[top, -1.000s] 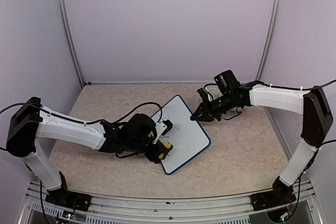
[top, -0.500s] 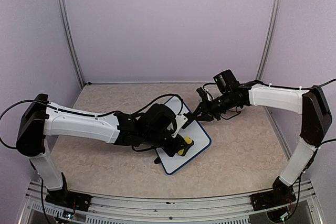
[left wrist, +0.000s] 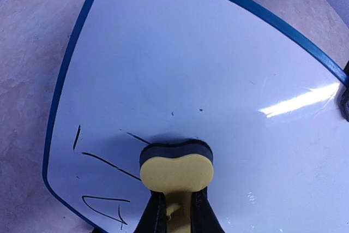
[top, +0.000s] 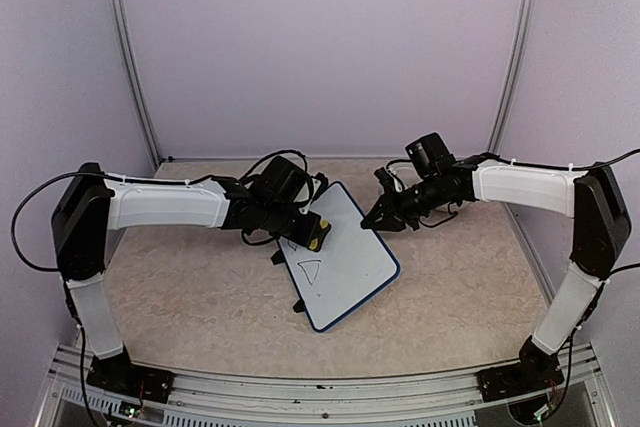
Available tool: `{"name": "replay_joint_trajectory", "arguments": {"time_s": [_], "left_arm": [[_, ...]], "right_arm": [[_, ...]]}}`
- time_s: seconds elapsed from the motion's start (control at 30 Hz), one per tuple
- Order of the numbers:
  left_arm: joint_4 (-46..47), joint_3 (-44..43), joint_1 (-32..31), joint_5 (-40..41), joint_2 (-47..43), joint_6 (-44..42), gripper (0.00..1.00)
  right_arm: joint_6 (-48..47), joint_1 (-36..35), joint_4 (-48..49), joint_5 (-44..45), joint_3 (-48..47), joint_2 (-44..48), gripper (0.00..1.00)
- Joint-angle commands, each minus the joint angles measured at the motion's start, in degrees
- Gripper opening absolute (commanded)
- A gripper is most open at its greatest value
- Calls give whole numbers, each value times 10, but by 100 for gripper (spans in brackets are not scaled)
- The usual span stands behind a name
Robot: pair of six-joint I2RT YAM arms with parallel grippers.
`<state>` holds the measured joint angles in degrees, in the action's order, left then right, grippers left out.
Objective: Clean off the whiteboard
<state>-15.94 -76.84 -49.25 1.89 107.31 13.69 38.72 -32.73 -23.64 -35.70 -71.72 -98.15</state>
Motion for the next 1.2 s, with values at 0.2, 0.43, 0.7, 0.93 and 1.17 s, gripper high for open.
{"name": "replay_joint_trajectory", "arguments": {"time_s": [0.2, 0.43, 0.7, 0.93, 1.17], "left_arm": [[-14, 1, -54, -107, -16, -43, 0], [-40, -65, 23, -82, 24, 0, 0], [-48, -69, 101, -56, 72, 15, 0], [-51, -24, 146, -88, 79, 31, 0], [-43, -11, 118, -128, 49, 14, 0]], "right_arm": [[-2, -17, -17, -22, -15, -20, 0], [-2, -17, -19, -24, -15, -22, 0], [0, -17, -23, -23, -22, -28, 0], [0, -17, -23, -24, -28, -33, 0], [-1, -17, -23, -25, -33, -38, 0]]}}
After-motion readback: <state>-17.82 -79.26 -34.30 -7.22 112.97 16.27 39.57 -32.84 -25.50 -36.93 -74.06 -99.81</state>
